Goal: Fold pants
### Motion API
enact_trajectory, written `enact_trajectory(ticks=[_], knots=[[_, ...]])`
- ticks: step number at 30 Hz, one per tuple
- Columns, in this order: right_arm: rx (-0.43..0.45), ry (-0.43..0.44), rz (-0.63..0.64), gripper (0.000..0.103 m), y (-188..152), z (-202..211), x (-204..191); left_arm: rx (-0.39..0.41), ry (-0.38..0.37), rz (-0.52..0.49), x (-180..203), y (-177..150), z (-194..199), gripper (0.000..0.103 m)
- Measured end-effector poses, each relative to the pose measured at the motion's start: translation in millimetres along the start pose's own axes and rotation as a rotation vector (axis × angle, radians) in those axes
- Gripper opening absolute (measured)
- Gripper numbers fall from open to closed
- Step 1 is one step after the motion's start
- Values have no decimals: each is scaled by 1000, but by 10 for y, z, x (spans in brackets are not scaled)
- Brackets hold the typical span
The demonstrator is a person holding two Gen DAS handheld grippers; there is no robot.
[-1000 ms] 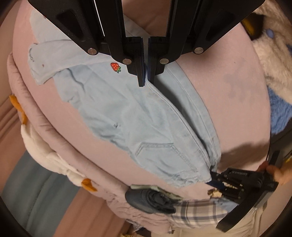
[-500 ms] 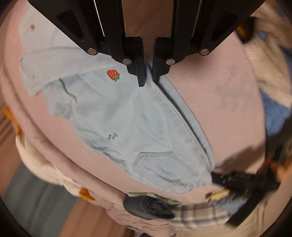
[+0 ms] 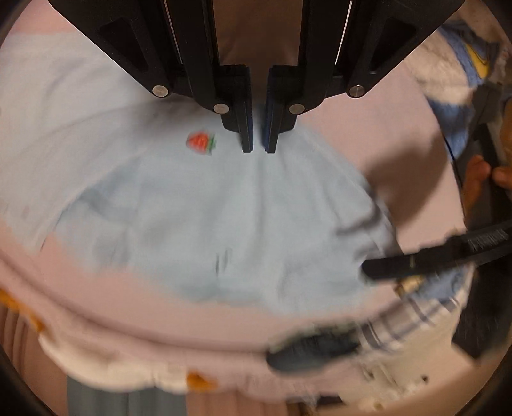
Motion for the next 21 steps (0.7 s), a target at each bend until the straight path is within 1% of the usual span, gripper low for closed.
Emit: enact_trajectory(ticks=[1, 2, 3, 4, 5, 6, 8, 10, 11, 14, 15, 18, 20, 21], knots=[[3, 14, -4, 4, -5, 30, 15, 18, 29, -35, 22, -59, -6, 54], [-2, 43, -31, 4, -5, 73, 59, 45, 37, -83, 75, -84, 62, 58], [-3, 81, -64, 4, -2, 133, 119, 24, 28, -98, 89, -102, 105, 64], [4, 120, -100, 4, 4, 208, 198, 19, 27, -98, 80, -97, 141, 64], [28, 140, -139, 4, 14, 315, 322, 12, 26, -92, 66, -89, 180, 64], [51, 138, -172, 5, 29, 407, 445, 0, 21, -77, 29, -65, 228, 64], [95, 114, -275, 15, 67, 595, 824, -8, 18, -42, 0, 6, 286, 64], [127, 59, -403, 49, 86, 723, 1256, -5, -22, -18, 36, 69, 322, 63], [147, 23, -482, 52, 86, 789, 1510, -3, -60, -6, 77, 137, 305, 63], [168, -25, -630, 52, 117, 853, 2076, -22, -167, -15, 191, 272, 238, 62], [161, -41, -663, 52, 154, 844, 2237, -37, -199, -31, 317, 326, 172, 62], [130, -66, -710, 52, 340, 754, 2554, -66, -268, -75, 602, 449, 5, 61], [96, -90, -727, 52, 495, 618, 2742, -83, -291, -114, 826, 534, -125, 56], [82, -107, -726, 52, 584, 541, 2808, -99, -291, -134, 890, 569, -189, 51]])
Point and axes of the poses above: each gripper's, at about its wrist camera, not at the fingertips, and z roughly against the way its jaws point, x to its right, y to its top, the point moved 4 cm from there along -z, roughly the way its jaws point, and after that the axes turned 2 degrees about -y, right-handed, at the moved point
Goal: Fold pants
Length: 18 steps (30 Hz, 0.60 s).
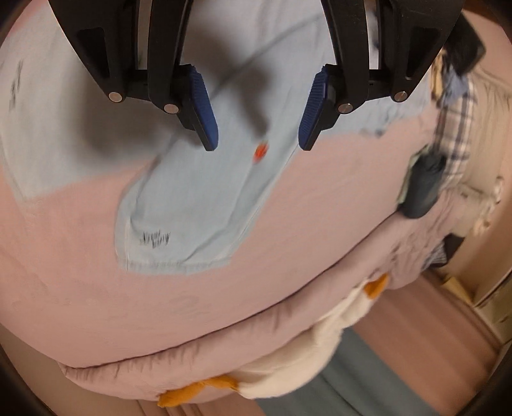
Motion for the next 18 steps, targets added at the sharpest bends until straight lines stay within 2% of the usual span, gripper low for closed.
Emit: enact_trajectory(ticks=[3, 8, 10, 11, 12, 13, 14, 16, 18], knots=[[-34, -36, 19, 52, 173, -214, -62, -44, 3, -22, 84, 42, -156, 37], [-102, -97, 31, 52, 361, -557, -92, -46, 27, -75, 98, -47, -53, 29], [-145, -161, 47, 52, 353, -707, -60, -42, 13, -57, 54, -89, 43, 26], [-141, -204, 79, 49, 356, -730, -68, -41, 2, -45, 26, -100, 95, 26], [-111, -244, 106, 32, 369, -726, -90, -41, 0, -36, 6, -121, 160, 26], [-92, -253, 111, 8, 372, -714, -93, -41, 1, -33, -11, -130, 208, 24], [-85, -215, 72, 7, 362, -690, -59, -42, 4, -32, -32, -139, 263, 23], [-49, -169, 6, 3, 333, -568, 41, -46, 2, -35, -50, -156, 398, 13], [19, -131, -32, 3, 273, -311, 129, -45, -10, -29, -14, -195, 506, 11]])
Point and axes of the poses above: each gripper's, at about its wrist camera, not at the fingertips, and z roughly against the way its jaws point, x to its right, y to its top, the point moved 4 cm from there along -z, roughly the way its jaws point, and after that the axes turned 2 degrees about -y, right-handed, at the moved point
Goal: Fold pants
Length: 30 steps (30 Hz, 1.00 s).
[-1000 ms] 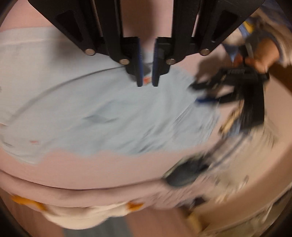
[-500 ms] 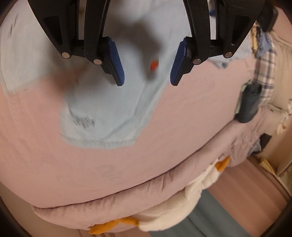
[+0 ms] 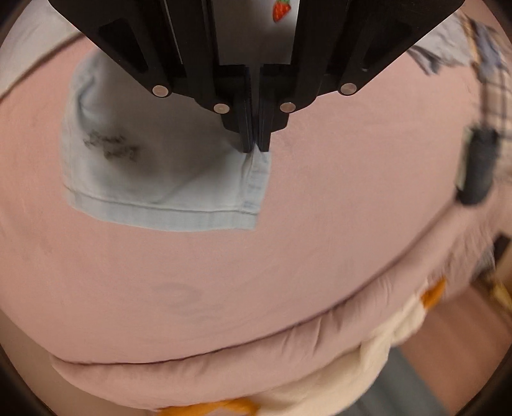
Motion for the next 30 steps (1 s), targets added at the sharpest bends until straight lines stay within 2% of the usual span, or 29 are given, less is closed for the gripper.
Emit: enact_trajectory(ticks=[3, 6, 8, 10, 13, 15, 17, 20, 21, 22, 24, 26, 28, 29, 30], knots=[[122, 111, -62, 4, -109, 610, 234, 13, 0, -16, 74, -98, 163, 10], [259, 195, -181, 4, -379, 1366, 697, 23, 9, -48, 154, -134, 312, 10], [318, 210, -243, 4, -609, 1686, 963, 30, 24, -77, 217, -141, 413, 10], [336, 200, -289, 4, -870, 1871, 1191, 24, 37, -104, 260, -181, 520, 9], [310, 182, -362, 4, -1248, 1866, 1491, 5, 66, -130, 216, -108, 620, 9], [272, 205, -451, 4, -1482, 1691, 1788, -19, 83, -148, 240, -75, 638, 9], [237, 206, -523, 4, -1587, 1520, 1901, -39, 110, -171, 252, -58, 642, 10], [256, 282, -589, 10, -1620, 1472, 1884, -47, 130, -180, 194, -3, 663, 12], [277, 299, -601, 24, -1592, 1501, 1897, -50, 131, -173, 199, 3, 681, 12], [294, 311, -613, 44, -1560, 1517, 1888, -50, 131, -166, 172, 14, 696, 12], [326, 328, -645, 51, -1460, 1568, 1913, -51, 139, -164, 149, -1, 722, 12], [310, 237, -646, 51, -1335, 1532, 1938, -48, 152, -171, 146, -38, 750, 12], [295, 217, -640, 50, -1224, 1450, 1925, -44, 167, -181, 170, -40, 767, 11], [286, 217, -645, 45, -1203, 1415, 1930, -43, 173, -185, 154, -29, 778, 10], [279, 217, -643, 28, -1188, 1397, 1937, -41, 177, -193, 168, -40, 795, 9]])
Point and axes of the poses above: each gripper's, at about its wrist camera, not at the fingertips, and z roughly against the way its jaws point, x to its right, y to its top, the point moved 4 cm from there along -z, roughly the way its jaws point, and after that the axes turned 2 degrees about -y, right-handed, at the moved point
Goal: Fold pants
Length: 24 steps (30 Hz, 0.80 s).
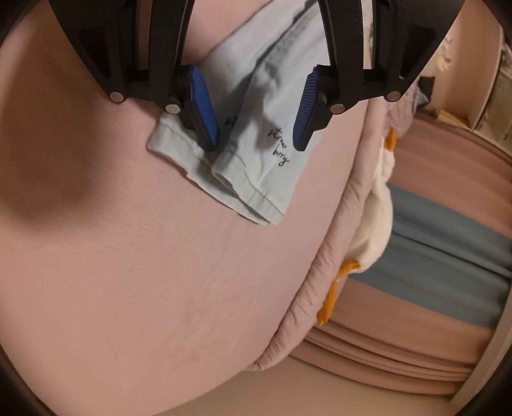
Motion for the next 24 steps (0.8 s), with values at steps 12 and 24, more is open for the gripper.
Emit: enact_trajectory(ticks=[12, 24], knots=[[-7, -10, 37, 5, -49, 244, 240, 19, 57, -136, 341, 114, -45, 8], [-20, -83, 23, 5, 56, 307, 347, 20, -9, -68, 409, 97, 86, 15]])
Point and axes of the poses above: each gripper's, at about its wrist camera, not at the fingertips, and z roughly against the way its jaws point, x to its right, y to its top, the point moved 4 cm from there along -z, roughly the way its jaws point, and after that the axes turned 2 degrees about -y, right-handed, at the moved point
